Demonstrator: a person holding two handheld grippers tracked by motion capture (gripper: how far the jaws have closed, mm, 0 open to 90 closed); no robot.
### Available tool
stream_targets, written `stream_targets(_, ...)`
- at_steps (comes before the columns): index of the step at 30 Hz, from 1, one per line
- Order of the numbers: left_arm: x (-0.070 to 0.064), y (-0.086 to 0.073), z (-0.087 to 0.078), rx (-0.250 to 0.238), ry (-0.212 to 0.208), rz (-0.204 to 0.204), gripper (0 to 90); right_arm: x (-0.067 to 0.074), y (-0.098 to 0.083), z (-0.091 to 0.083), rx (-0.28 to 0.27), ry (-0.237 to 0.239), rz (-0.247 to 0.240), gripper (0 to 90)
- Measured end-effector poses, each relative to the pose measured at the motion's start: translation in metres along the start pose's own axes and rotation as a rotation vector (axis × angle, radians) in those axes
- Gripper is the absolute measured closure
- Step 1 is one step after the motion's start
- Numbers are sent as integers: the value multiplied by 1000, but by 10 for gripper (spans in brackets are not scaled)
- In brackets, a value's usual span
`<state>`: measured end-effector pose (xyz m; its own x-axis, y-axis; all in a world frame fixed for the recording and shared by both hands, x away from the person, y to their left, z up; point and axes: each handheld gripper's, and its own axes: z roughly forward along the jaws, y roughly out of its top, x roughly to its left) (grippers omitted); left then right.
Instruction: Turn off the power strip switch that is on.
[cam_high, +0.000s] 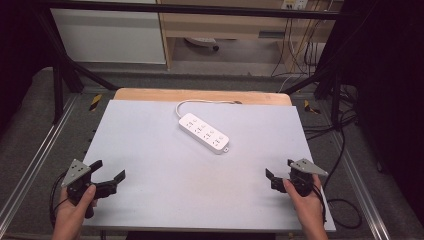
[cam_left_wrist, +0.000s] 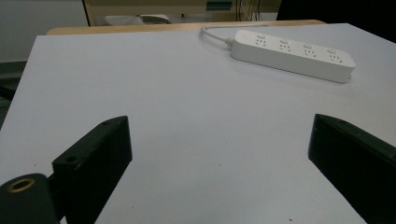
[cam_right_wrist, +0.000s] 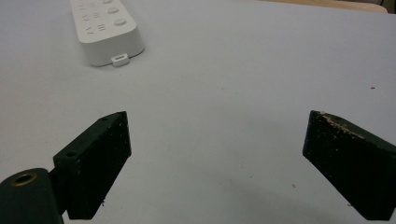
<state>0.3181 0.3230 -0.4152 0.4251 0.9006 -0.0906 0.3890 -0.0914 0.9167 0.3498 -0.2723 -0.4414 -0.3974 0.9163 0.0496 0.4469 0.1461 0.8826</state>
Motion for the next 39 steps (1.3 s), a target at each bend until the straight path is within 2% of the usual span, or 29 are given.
stream_targets(7,0,0,0,1,1,1,60,3,2,0,-10,11,-10,71)
stream_targets(13,-2,-1,1,6,-2,2,60,6,7,-1,11,18,7,45)
stream_targets(17,-4,-1,1,9,-7,8,60,9,14,-6,-7,36,-1,40)
stream_targets(22,-3,1,8,2,-14,-20,56,17,28,-12,-19,64,-14,41)
stream_targets(27,-3,9,25,-4,-15,20,61,25,45,-10,-35,108,-3,44)
stream_targets(32,-4,14,34,-6,-16,40,58,28,59,-1,-37,124,-9,39)
stream_targets(33,-4,14,36,-6,-15,42,62,29,66,5,-39,133,-13,35)
stream_targets(38,-7,8,35,13,-17,52,57,34,84,17,-39,133,-41,45)
stream_targets(39,-7,8,34,13,-17,45,59,38,93,22,-42,135,-63,98)
